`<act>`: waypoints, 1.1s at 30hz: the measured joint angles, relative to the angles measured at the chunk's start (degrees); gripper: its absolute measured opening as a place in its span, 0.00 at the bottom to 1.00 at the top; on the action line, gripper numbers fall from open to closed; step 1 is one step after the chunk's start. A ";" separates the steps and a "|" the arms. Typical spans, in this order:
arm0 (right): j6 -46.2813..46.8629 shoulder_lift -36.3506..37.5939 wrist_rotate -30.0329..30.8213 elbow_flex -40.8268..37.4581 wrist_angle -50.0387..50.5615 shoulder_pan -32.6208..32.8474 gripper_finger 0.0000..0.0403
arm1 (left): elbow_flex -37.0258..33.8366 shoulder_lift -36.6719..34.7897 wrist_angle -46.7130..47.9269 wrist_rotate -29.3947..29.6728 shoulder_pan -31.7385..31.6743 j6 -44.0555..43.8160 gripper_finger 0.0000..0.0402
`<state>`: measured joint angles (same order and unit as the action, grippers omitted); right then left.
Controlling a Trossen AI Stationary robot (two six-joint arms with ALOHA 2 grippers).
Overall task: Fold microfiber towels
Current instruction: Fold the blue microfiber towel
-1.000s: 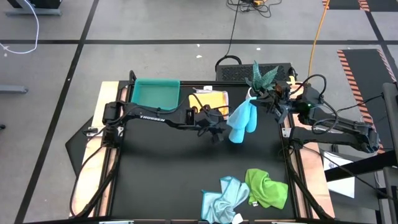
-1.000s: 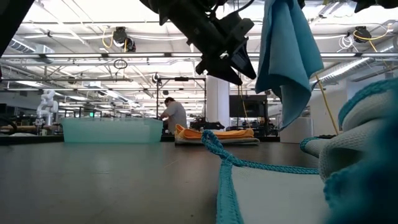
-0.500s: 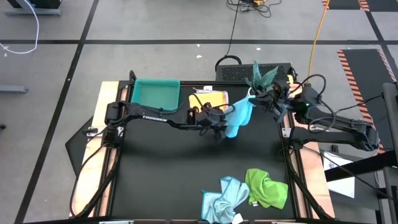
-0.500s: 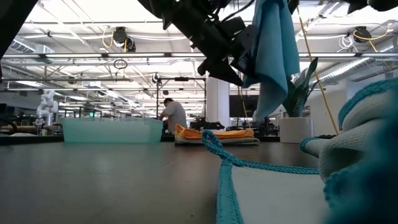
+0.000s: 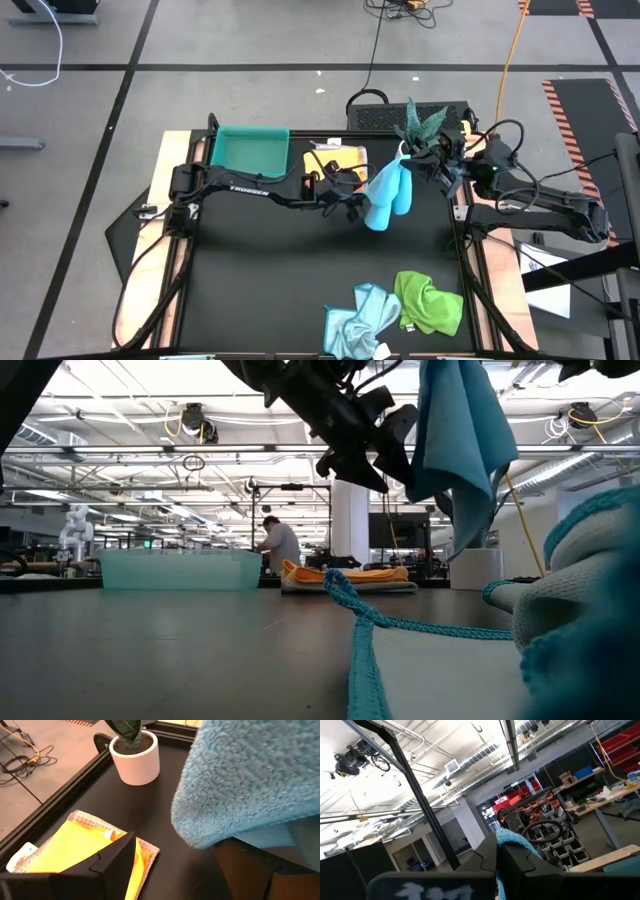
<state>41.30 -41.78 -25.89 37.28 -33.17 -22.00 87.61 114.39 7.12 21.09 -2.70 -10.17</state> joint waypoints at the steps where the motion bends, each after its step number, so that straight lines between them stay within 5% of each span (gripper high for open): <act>1: 0.00 0.00 -0.11 0.00 0.02 0.00 0.00 | 0.00 0.00 -0.25 0.01 0.00 0.00 0.67; 10: 0.00 0.00 -0.17 0.00 0.02 0.00 0.00 | 0.00 -0.02 -3.92 -0.01 0.16 1.35 0.53; 19: 0.00 0.00 -0.15 0.01 0.05 0.00 0.00 | 0.00 -0.02 -2.42 -0.04 0.04 1.36 0.04; 33: 1.33 -0.09 -1.29 0.04 13.76 -0.17 0.00 | 0.00 -11.16 12.95 2.56 -0.41 0.90 0.00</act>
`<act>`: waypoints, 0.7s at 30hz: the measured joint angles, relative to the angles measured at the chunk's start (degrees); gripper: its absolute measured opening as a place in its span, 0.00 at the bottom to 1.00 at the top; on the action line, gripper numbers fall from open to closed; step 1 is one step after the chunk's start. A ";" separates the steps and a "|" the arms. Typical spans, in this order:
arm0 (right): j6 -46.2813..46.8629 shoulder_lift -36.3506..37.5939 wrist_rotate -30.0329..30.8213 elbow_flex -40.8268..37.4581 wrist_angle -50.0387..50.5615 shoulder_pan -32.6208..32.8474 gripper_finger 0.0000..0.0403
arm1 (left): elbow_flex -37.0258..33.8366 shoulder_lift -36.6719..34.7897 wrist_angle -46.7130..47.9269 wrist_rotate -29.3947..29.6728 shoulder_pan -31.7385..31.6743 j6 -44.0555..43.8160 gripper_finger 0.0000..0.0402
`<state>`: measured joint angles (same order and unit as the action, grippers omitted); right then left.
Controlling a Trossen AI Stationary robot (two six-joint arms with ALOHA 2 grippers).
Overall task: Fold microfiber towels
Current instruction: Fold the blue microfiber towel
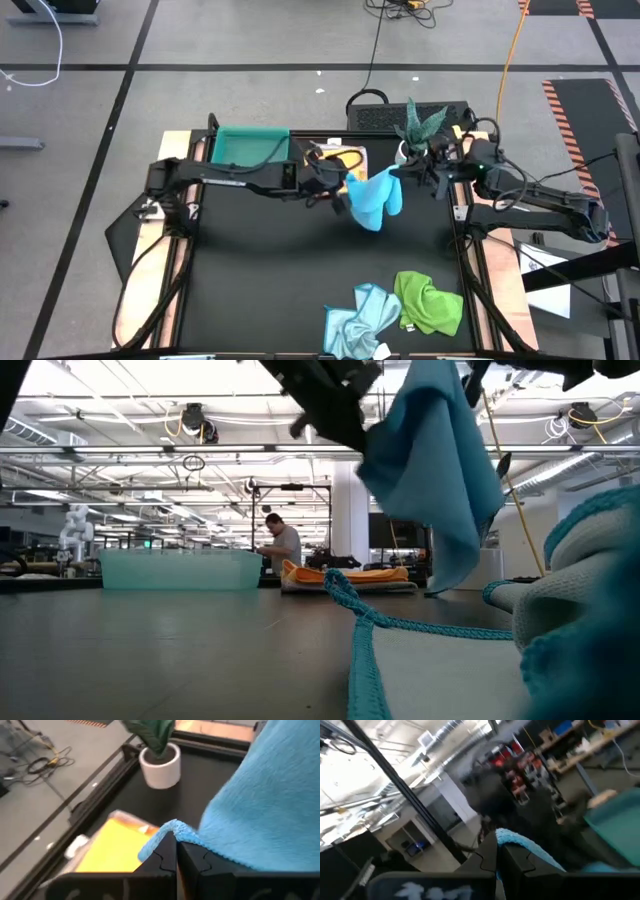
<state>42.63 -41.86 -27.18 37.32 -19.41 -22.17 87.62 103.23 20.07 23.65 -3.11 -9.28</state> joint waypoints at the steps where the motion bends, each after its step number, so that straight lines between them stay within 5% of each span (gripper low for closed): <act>1: -0.01 -0.02 0.02 0.02 0.97 0.00 0.00 | -0.03 -0.95 1.02 0.74 0.18 0.04 0.00; 9: -1.40 0.04 0.08 0.00 8.62 0.00 0.00 | -0.13 -8.34 8.02 8.01 1.40 -0.05 0.00; 21: -4.95 -0.44 6.01 -0.02 28.34 -1.38 0.09 | 0.00 -10.92 9.97 9.25 1.41 -3.08 0.00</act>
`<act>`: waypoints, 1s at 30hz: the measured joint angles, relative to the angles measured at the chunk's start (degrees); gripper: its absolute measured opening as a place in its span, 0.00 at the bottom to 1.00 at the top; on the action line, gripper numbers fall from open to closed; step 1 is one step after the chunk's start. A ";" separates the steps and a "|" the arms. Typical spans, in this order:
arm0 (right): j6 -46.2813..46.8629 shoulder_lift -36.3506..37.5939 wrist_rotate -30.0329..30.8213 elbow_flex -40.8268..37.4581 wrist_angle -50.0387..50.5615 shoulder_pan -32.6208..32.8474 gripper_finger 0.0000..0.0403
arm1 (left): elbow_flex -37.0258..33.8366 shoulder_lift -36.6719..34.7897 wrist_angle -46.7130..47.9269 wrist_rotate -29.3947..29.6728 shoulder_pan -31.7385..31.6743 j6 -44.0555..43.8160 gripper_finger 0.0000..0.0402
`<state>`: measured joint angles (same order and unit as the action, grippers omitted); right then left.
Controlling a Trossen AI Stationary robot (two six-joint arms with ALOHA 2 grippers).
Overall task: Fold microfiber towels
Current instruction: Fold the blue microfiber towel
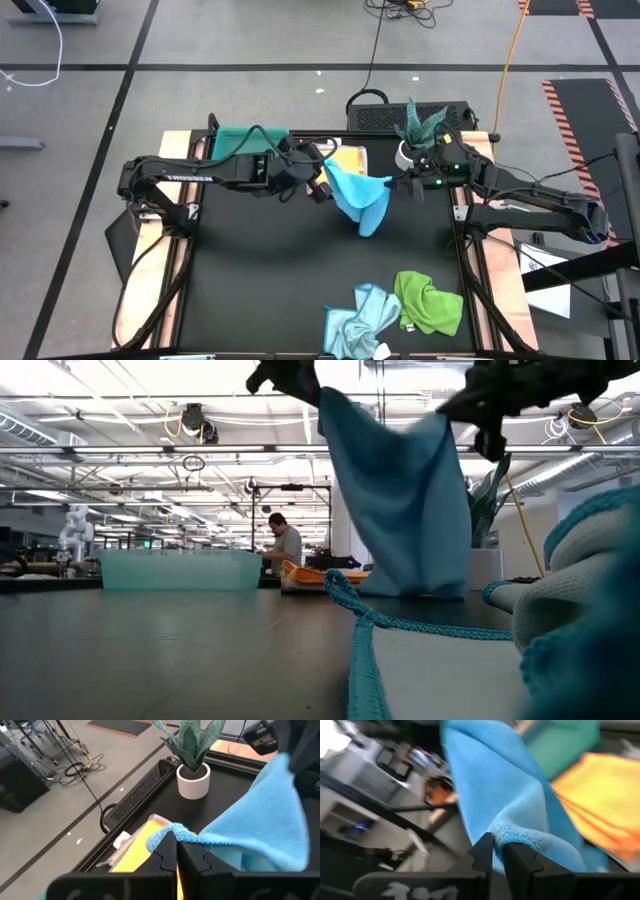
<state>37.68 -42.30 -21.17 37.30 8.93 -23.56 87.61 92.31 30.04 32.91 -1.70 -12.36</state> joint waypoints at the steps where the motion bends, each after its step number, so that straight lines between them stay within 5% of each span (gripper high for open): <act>1: -0.33 0.00 0.33 0.00 1.73 -0.15 0.09 | 0.00 0.06 -0.22 0.07 0.01 0.01 0.00; 18: -1.04 0.00 -3.02 -0.02 6.65 -0.83 0.15 | 0.00 0.09 -0.21 0.13 0.01 -0.20 0.00; 30: 0.05 0.00 -3.02 -0.02 -21.20 -1.17 0.01 | -0.07 -9.37 2.03 3.27 0.01 3.91 0.00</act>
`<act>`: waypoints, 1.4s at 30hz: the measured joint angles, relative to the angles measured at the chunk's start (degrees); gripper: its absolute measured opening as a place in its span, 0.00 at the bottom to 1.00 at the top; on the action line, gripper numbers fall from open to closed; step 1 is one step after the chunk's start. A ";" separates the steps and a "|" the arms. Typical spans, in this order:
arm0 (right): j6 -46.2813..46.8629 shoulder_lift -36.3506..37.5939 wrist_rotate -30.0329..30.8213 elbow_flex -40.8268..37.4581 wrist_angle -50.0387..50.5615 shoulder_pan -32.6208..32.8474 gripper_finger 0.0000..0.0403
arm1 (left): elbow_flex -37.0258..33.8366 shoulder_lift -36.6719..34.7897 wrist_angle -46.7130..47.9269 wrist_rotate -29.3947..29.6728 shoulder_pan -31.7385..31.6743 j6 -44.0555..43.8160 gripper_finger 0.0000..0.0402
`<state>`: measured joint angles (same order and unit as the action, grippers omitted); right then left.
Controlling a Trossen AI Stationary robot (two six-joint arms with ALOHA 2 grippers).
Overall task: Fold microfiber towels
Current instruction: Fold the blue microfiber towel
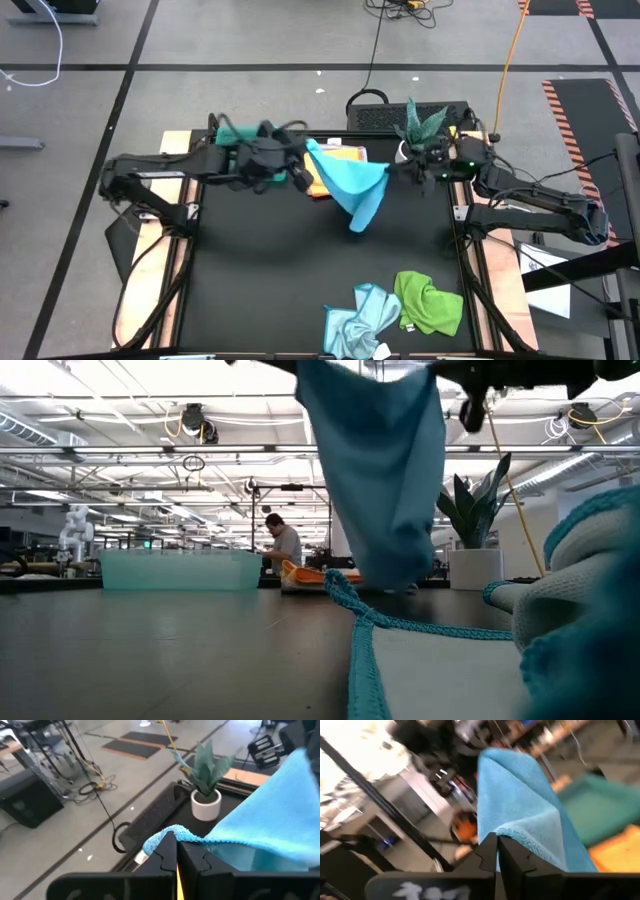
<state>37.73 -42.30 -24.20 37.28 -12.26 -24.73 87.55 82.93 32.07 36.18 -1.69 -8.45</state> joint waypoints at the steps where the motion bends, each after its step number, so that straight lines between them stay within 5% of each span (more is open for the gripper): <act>1: 0.22 0.00 0.08 0.02 -2.83 -0.33 0.01 | 0.00 -1.47 0.83 0.09 0.02 0.38 0.00; 8: 8.86 -0.43 -3.88 0.04 -13.99 -1.61 0.00 | 0.20 -7.64 6.28 -0.59 1.33 -5.21 0.00; 15: 14.47 -4.47 -6.31 0.04 -16.39 3.41 0.00 | 0.07 -7.11 15.61 0.39 5.18 -13.68 0.00; 21: 19.21 -10.65 -10.09 1.17 -28.01 3.65 0.00 | 0.02 -7.21 21.40 4.33 6.71 -17.41 0.00; 33: 13.88 -24.83 -23.98 16.75 -20.37 -3.25 0.00 | 0.03 -13.45 27.17 7.63 6.27 -18.51 0.00; 42: 9.32 -31.79 -28.77 19.52 -16.28 -5.00 0.00 | 0.07 -16.61 33.61 9.59 5.46 -20.19 0.00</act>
<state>47.06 -74.09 -52.97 56.80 -28.55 -29.72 87.61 66.32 65.68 45.76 3.77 -28.64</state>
